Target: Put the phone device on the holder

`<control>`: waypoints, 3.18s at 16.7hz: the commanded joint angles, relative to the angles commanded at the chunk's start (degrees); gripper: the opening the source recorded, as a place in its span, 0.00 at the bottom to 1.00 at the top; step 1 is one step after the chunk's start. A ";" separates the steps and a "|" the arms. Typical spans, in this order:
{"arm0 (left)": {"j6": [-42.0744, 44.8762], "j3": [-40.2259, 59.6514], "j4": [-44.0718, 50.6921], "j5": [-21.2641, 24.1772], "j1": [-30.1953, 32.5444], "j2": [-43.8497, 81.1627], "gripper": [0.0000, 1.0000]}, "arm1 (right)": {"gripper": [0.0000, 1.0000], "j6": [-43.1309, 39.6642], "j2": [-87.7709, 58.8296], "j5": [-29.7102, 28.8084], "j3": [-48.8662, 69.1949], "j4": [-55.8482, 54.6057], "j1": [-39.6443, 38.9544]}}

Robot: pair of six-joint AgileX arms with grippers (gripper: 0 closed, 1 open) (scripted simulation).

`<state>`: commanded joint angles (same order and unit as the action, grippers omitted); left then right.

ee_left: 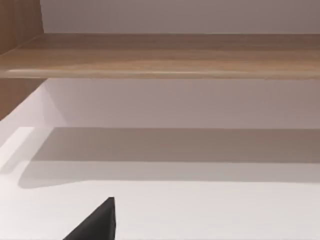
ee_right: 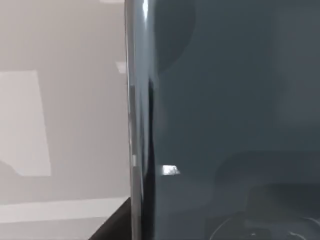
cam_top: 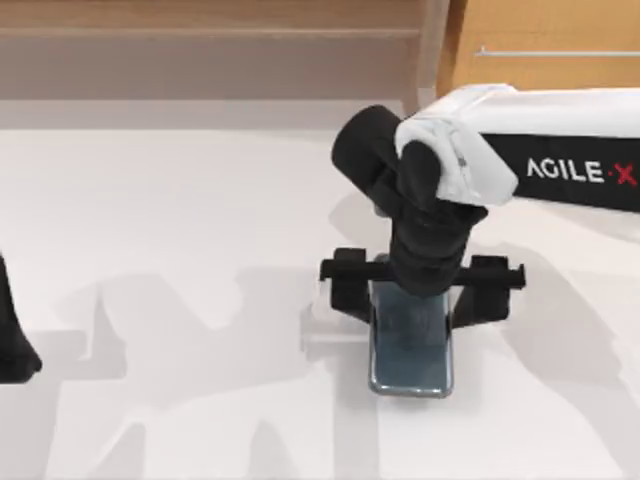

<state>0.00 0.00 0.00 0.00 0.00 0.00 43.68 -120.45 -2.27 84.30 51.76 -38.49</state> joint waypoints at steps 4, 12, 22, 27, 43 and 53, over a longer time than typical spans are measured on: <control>0.00 0.00 0.00 0.00 0.00 0.00 1.00 | 0.00 -4.93 4.12 3.49 0.40 -4.57 2.02; 0.00 0.00 0.00 0.00 0.00 0.00 1.00 | 0.00 -23.23 18.19 14.21 -6.99 -23.91 15.97; 0.00 0.00 0.00 0.00 0.00 0.00 1.00 | 0.00 -41.65 30.98 26.39 -15.42 -39.82 33.77; 0.00 0.00 0.00 0.00 0.00 0.00 1.00 | 0.00 -48.04 35.21 29.46 -20.70 -45.24 44.92; 0.00 0.00 0.00 0.00 0.00 0.00 1.00 | 0.00 -60.92 40.38 33.53 -35.10 -52.35 62.87; 0.00 0.00 0.00 0.00 0.00 0.00 1.00 | 0.00 -58.45 36.35 29.11 -33.25 -54.65 60.24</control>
<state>0.00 0.00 0.00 0.00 0.00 0.00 -14.76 -84.11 26.84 51.05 -2.90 21.74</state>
